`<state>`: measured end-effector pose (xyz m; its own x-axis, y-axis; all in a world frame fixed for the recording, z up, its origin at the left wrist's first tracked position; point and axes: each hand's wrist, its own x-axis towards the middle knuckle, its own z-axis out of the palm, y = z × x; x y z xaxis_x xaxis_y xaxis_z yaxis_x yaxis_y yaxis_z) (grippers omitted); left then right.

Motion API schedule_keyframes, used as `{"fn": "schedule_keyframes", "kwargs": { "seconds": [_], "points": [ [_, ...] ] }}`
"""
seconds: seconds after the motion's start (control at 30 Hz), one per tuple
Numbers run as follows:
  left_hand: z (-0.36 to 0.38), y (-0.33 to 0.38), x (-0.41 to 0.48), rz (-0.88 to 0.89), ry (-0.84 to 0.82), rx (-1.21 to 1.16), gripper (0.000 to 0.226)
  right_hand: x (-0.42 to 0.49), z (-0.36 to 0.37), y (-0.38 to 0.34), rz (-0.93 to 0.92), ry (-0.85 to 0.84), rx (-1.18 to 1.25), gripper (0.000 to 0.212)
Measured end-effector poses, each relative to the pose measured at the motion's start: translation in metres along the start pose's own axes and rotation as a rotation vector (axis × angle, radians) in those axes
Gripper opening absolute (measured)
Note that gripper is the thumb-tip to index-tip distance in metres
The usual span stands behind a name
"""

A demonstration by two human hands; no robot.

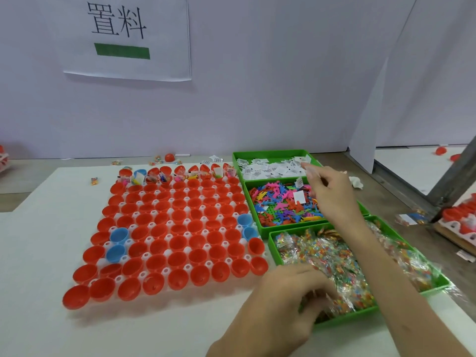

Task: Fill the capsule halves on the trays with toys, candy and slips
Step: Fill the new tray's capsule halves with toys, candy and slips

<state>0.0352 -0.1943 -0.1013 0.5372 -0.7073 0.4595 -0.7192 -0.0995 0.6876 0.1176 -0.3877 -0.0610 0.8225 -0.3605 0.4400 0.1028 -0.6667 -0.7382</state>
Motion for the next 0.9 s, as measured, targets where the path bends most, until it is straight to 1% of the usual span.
{"fn": "schedule_keyframes", "kwargs": {
  "seconds": [0.1, 0.13, 0.17, 0.23, 0.3, 0.37, 0.47, 0.57, 0.63, 0.8, 0.9],
  "points": [
    [-0.005, -0.001, 0.001, -0.055, 0.223, -0.147, 0.016, -0.005, -0.010, -0.005, 0.039, -0.134, 0.129, 0.027],
    [-0.007, 0.000, 0.000, -0.081, 0.291, -0.201, 0.018, -0.005, -0.013, -0.007, 0.056, -0.196, 0.162, 0.028],
    [-0.011, 0.000, 0.000, -0.107, 0.354, -0.248, 0.019, -0.006, -0.016, -0.009, 0.078, -0.266, 0.201, 0.036],
    [-0.018, 0.001, 0.000, -0.156, 0.471, -0.312, 0.021, -0.011, -0.018, -0.014, 0.111, -0.421, 0.347, 0.042],
    [-0.026, 0.002, 0.000, -0.185, 0.591, -0.354, 0.025, -0.017, -0.017, -0.024, 0.069, -0.537, 0.503, 0.040],
    [-0.031, 0.001, 0.000, -0.202, 0.718, -0.409, 0.031, -0.024, -0.014, -0.035, -0.006, -0.610, 0.608, 0.040],
    [-0.037, 0.000, 0.000, -0.214, 0.865, -0.526, 0.033, -0.035, -0.009, -0.049, -0.128, -0.706, 0.596, 0.044],
    [-0.041, -0.002, -0.001, -0.228, 0.904, -0.557, 0.033, -0.043, -0.006, -0.054, -0.201, -0.805, 0.485, 0.041],
    [-0.042, -0.004, -0.002, -0.247, 0.907, -0.590, 0.032, -0.047, -0.003, -0.057, -0.210, -0.824, 0.431, 0.039],
    [-0.045, -0.010, -0.002, -0.306, 0.894, -0.669, 0.032, -0.056, 0.014, -0.063, -0.201, -0.782, 0.334, 0.040],
    [-0.048, -0.011, -0.002, -0.303, 0.854, -0.798, 0.033, -0.062, 0.026, -0.064, -0.211, -0.702, 0.294, 0.042]
  ]
}}
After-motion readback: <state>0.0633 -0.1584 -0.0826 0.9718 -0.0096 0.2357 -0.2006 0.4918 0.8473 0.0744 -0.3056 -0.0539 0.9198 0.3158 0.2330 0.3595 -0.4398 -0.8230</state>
